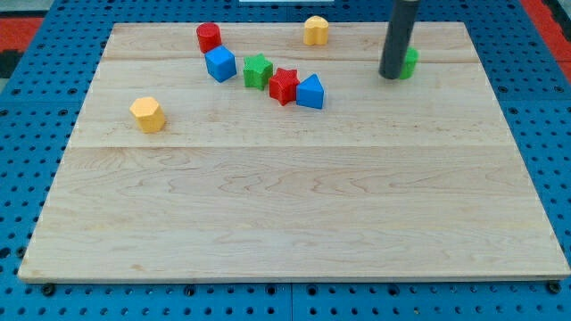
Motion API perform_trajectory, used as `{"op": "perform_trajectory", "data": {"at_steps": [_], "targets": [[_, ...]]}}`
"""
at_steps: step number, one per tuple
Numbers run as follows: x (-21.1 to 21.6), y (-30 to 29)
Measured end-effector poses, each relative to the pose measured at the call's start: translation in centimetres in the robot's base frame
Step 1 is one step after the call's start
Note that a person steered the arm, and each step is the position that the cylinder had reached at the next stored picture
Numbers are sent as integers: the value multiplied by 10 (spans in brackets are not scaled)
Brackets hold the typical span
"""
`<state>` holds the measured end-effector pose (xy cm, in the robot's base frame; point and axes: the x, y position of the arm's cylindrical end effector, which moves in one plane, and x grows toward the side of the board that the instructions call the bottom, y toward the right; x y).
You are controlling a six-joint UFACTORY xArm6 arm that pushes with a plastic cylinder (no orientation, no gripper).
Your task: Push the blue triangle closer to the yellow hexagon
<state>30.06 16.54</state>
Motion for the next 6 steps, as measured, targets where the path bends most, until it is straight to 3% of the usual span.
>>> {"op": "perform_trajectory", "data": {"at_steps": [1, 2, 3, 4, 5, 6], "targets": [[17, 20], [4, 43], [-21, 6], [-5, -13], [44, -76], [60, -171]]}}
